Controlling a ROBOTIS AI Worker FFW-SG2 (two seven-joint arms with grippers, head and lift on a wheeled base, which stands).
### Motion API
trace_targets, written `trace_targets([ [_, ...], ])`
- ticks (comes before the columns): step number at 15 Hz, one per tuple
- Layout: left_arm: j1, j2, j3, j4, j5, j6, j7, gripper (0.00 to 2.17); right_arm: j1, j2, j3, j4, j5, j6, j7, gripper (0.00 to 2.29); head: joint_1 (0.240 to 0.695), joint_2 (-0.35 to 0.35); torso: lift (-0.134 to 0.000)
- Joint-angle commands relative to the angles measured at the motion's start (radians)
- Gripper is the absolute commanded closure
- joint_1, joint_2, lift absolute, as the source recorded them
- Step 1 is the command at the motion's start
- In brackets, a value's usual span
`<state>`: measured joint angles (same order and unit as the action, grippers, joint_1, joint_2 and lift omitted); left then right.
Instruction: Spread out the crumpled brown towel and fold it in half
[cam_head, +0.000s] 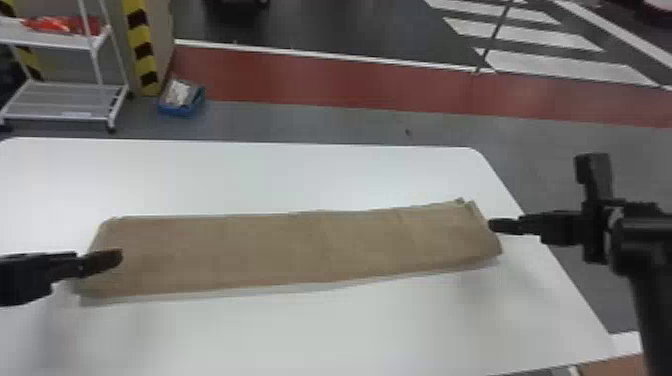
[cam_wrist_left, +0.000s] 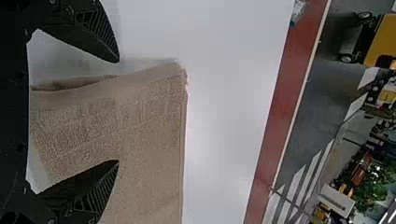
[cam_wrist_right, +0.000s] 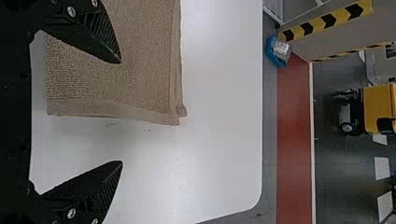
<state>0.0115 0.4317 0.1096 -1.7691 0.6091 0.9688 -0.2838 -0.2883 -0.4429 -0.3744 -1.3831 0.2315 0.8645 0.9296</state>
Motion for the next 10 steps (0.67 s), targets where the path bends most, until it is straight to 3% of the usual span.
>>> trace_targets([
  [1, -0.010, -0.001, -0.004, 0.000, 0.000, 0.000, 0.000, 0.13, 0.000, -0.008, -0.001, 0.009, -0.003, 0.000, 0.001, 0.13, 0.695, -0.232, -0.120],
  [10, -0.051, 0.001, -0.022, 0.031, -0.006, 0.000, 0.002, 0.13, -0.005, -0.019, -0.001, 0.045, -0.009, -0.043, 0.017, 0.13, 0.695, -0.239, -0.120],
])
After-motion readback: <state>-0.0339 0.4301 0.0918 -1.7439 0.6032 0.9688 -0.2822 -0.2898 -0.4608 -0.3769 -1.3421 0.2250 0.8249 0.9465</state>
